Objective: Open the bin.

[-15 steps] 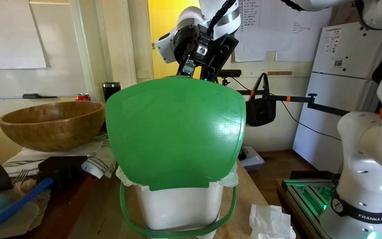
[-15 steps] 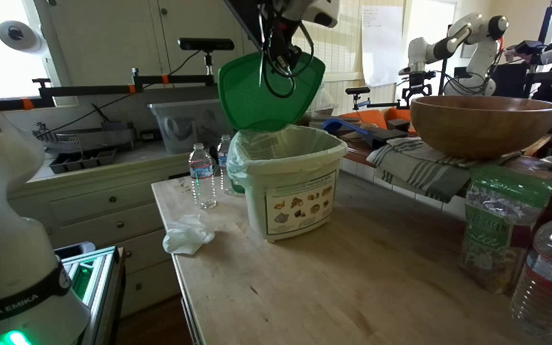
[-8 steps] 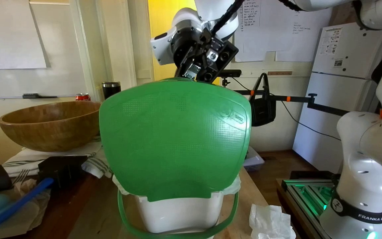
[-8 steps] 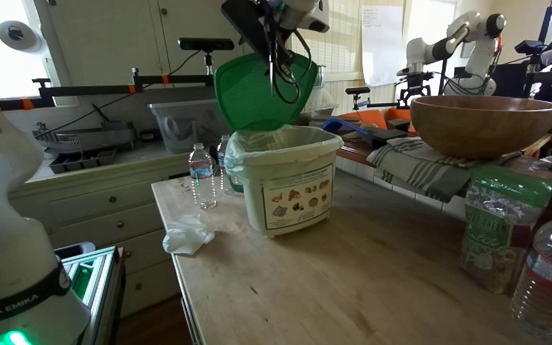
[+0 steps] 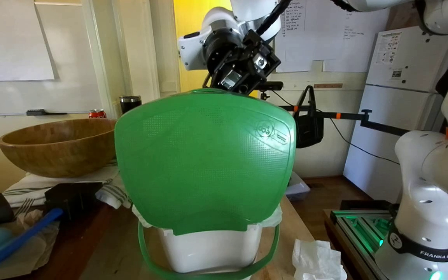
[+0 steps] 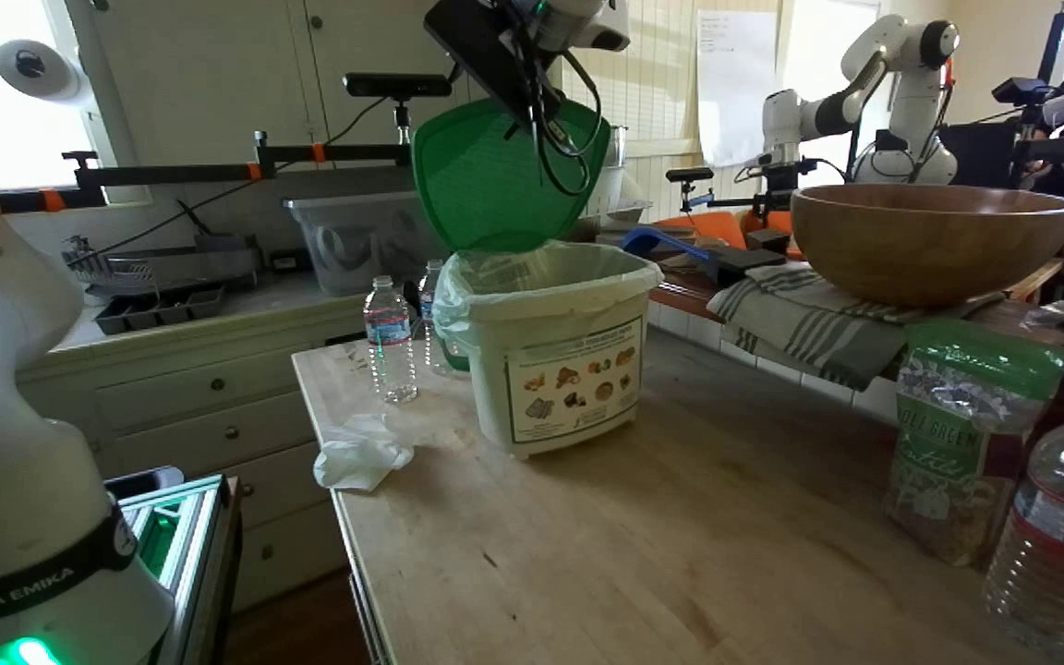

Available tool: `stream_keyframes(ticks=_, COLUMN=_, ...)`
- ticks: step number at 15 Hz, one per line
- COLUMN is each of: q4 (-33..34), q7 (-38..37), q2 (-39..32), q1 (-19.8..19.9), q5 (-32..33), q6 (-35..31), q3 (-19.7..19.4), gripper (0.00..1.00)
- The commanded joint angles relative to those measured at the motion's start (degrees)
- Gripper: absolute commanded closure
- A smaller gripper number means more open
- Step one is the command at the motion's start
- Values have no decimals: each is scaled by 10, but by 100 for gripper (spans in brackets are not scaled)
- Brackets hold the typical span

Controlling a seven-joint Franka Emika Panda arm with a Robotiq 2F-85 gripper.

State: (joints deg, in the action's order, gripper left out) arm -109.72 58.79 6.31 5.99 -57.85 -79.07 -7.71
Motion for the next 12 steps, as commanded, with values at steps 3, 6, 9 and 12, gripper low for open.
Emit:
stream_keyframes(ticks=3, q4=-2, q7=34, q2=11, q1=0, q5=-7, q6=33, q3=-1, gripper=0)
stream_keyframes(ticks=6, q4=-2, q7=45, q2=18, q1=0, q5=-8, q6=40, q3=-1, gripper=0)
stream_keyframes(ticks=9, q4=-2, q7=53, q2=23, q1=-1, q5=-8, q6=46, q3=0, gripper=0)
stream_keyframes(ticks=12, q4=-2, q7=58, q2=27, q1=-1, q5=-10, q6=47, q3=-1, gripper=0)
